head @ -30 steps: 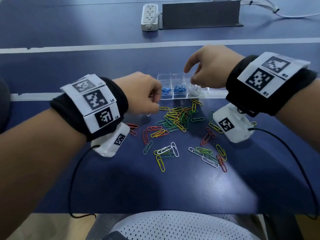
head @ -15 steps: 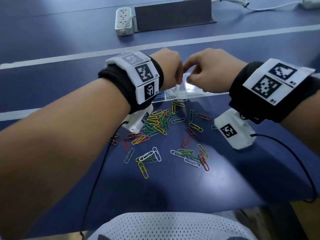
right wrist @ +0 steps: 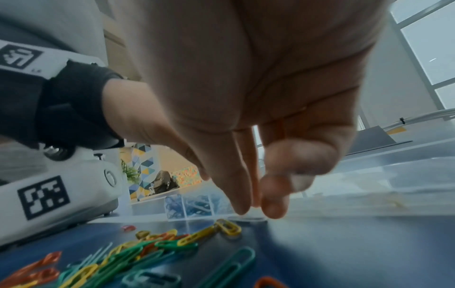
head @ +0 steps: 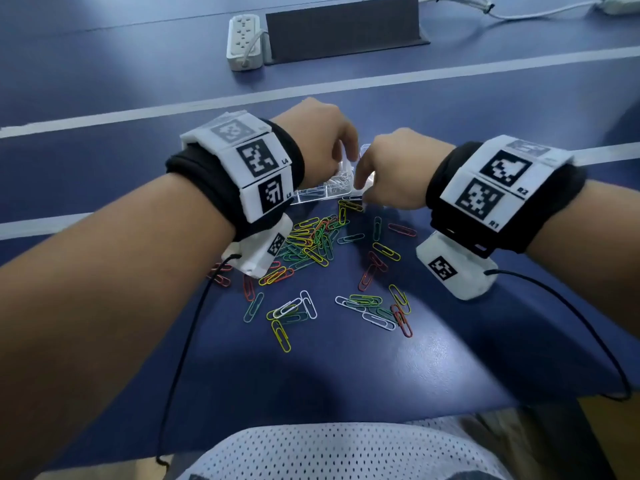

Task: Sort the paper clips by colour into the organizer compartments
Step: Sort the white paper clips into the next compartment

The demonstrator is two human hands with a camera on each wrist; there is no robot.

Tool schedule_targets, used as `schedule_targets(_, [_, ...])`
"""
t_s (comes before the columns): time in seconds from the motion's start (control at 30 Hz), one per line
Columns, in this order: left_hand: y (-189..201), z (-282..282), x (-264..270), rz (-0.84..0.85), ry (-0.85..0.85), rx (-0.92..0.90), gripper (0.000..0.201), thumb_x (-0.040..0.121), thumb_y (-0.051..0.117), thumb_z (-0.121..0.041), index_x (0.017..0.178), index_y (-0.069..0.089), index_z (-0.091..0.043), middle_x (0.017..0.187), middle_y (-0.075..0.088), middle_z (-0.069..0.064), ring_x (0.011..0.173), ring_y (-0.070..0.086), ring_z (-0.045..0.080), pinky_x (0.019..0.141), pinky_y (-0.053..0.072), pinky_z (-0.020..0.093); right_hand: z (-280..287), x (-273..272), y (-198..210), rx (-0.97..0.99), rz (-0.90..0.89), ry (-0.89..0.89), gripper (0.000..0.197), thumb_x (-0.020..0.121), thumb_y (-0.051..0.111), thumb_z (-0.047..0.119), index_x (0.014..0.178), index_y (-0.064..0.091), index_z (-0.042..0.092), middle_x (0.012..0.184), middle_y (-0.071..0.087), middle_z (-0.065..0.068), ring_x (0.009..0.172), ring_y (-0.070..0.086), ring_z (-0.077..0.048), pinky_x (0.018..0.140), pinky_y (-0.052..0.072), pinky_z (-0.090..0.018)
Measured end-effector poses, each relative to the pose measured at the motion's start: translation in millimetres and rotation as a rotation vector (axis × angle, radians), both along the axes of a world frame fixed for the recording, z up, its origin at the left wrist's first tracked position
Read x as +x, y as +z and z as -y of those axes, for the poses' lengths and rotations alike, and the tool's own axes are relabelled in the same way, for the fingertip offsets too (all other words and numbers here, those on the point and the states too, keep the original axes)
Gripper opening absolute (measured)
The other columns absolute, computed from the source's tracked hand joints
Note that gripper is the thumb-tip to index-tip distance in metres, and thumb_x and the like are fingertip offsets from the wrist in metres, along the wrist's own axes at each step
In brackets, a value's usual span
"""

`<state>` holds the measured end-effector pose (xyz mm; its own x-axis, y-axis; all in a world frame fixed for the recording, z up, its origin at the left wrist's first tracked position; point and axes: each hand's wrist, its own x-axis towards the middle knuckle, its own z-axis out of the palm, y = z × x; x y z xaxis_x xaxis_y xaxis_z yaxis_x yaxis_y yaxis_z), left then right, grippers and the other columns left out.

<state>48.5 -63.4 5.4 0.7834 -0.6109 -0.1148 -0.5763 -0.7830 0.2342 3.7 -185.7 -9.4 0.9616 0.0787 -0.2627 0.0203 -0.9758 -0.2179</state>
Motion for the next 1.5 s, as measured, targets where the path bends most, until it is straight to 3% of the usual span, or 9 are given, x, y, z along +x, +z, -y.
schedule_targets(0.1, [-5, -5, 1, 0.022, -0.006, 0.063, 0.036, 0.086, 0.046, -0.003, 0.108, 0.068, -0.021, 0.104, 0.07, 0.003, 0.102, 0.061, 0.022, 0.09, 0.045, 0.029, -2, 0, -2, -0.043, -0.014, 0.007, 0.022, 0.084, 0.061, 0.02, 0.103, 0.071, 0.025, 0.104, 0.065, -0.005, 0.104, 0.06, -0.029, 0.071, 0.036, -0.028])
schedule_targets(0.27, [-12, -11, 6, 0.046, -0.023, 0.119, 0.034, 0.086, 0.049, -0.005, 0.107, 0.069, -0.022, 0.109, 0.06, 0.006, 0.111, 0.053, 0.025, 0.097, 0.044, 0.038, -6, -1, -4, -0.063, 0.009, -0.009, 0.02, 0.084, 0.062, 0.021, 0.103, 0.07, 0.024, 0.108, 0.066, -0.007, 0.104, 0.06, -0.031, 0.073, 0.035, -0.03])
schedule_targets(0.5, [-7, -22, 10, 0.03, 0.026, 0.173, 0.014, 0.083, 0.062, -0.016, 0.09, 0.074, -0.018, 0.075, 0.053, 0.0, 0.084, 0.054, 0.023, 0.079, 0.046, 0.034, -8, 2, -7, -0.101, 0.046, 0.002, 0.018, 0.083, 0.063, 0.017, 0.099, 0.071, 0.015, 0.104, 0.067, -0.012, 0.098, 0.062, -0.033, 0.068, 0.035, -0.03])
schedule_targets(0.63, [-9, -20, 7, 0.01, 0.02, 0.213, 0.015, 0.082, 0.066, -0.021, 0.093, 0.075, -0.015, 0.075, 0.055, 0.0, 0.08, 0.048, 0.019, 0.077, 0.045, 0.033, -9, 2, -8, -0.108, 0.049, 0.001, 0.019, 0.083, 0.061, 0.015, 0.099, 0.071, 0.014, 0.103, 0.066, -0.013, 0.095, 0.062, -0.034, 0.067, 0.036, -0.03])
schedule_targets(0.93, [-14, -21, 6, 0.013, 0.093, 0.245, 0.011, 0.078, 0.071, -0.022, 0.084, 0.073, -0.014, 0.08, 0.061, 0.005, 0.083, 0.058, 0.028, 0.072, 0.047, 0.034, -6, 3, -10, -0.115, 0.045, 0.014, 0.02, 0.084, 0.059, 0.015, 0.101, 0.069, 0.014, 0.104, 0.065, -0.013, 0.096, 0.062, -0.034, 0.07, 0.037, -0.031])
schedule_targets(1.17, [-19, -23, 4, 0.013, 0.077, 0.264, 0.016, 0.08, 0.061, -0.017, 0.087, 0.073, -0.009, 0.09, 0.069, 0.012, 0.09, 0.063, 0.033, 0.073, 0.049, 0.035, -6, 5, -11, -0.108, 0.057, 0.028, 0.017, 0.084, 0.058, 0.016, 0.096, 0.07, 0.013, 0.099, 0.066, -0.013, 0.092, 0.063, -0.035, 0.059, 0.035, -0.027])
schedule_targets(1.3, [-16, -25, 3, -0.02, 0.084, 0.217, 0.007, 0.079, 0.058, -0.014, 0.078, 0.065, -0.015, 0.08, 0.062, 0.004, 0.081, 0.055, 0.024, 0.072, 0.046, 0.031, -3, 6, -12, -0.092, 0.048, 0.033, 0.017, 0.083, 0.058, 0.015, 0.093, 0.071, 0.013, 0.095, 0.068, -0.013, 0.09, 0.063, -0.035, 0.062, 0.037, -0.027])
schedule_targets(1.43, [-10, -27, 6, -0.049, 0.092, 0.185, 0.007, 0.079, 0.068, -0.022, 0.077, 0.068, -0.015, 0.064, 0.055, -0.002, 0.075, 0.052, 0.02, 0.069, 0.042, 0.029, -2, 5, -12, -0.086, 0.03, 0.031, 0.016, 0.082, 0.057, 0.015, 0.09, 0.07, 0.012, 0.09, 0.066, -0.012, 0.084, 0.06, -0.033, 0.049, 0.024, -0.019])
schedule_targets(1.5, [-8, -27, 8, -0.057, 0.096, 0.185, 0.012, 0.08, 0.069, -0.026, 0.08, 0.07, -0.014, 0.062, 0.053, -0.003, 0.076, 0.051, 0.019, 0.071, 0.04, 0.028, -1, 5, -11, -0.087, 0.016, 0.03, 0.015, 0.082, 0.056, 0.015, 0.089, 0.069, 0.011, 0.085, 0.064, -0.011, 0.083, 0.06, -0.033, 0.049, 0.026, -0.02])
